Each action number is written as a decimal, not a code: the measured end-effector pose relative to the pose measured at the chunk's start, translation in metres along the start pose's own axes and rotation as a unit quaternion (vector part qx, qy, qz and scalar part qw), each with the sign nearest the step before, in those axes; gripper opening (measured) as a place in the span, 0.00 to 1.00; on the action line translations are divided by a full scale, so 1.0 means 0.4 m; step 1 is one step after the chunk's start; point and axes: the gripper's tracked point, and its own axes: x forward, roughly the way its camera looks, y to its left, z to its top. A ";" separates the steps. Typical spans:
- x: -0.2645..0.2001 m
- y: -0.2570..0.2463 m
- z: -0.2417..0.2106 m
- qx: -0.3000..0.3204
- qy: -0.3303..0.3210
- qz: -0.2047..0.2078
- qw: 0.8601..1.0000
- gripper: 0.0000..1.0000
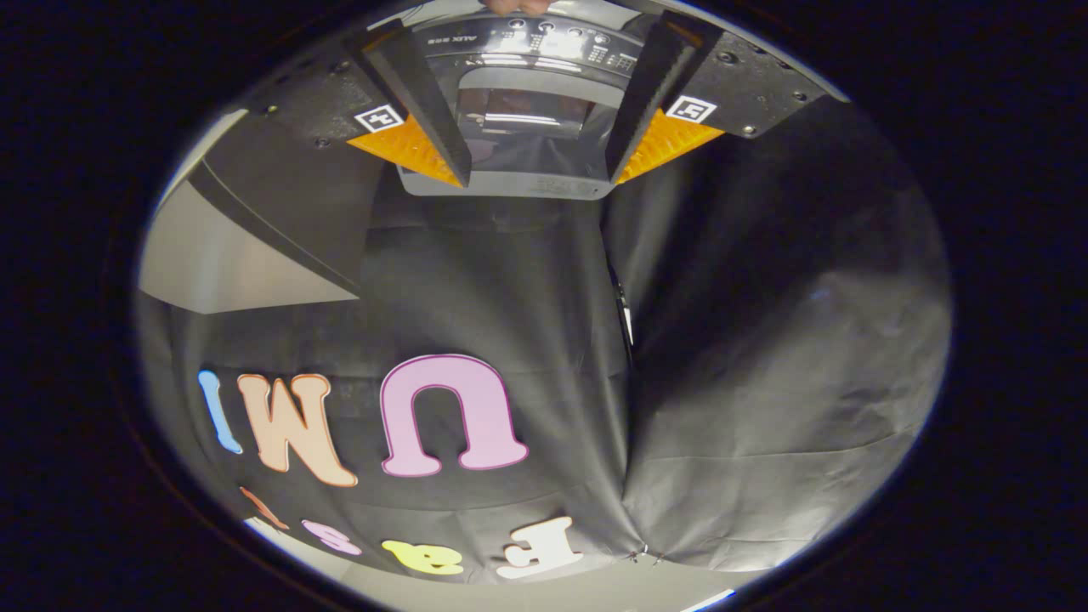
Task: Put the clothes into the washing machine and then close the washing machine lid.
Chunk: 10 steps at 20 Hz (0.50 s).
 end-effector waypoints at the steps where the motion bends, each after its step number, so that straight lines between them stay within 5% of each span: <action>1: -0.022 -0.004 -0.008 -0.002 -0.001 -0.002 1.000 0.96; 10: -0.233 -0.052 -0.131 -0.050 -0.010 -0.027 0.998 0.96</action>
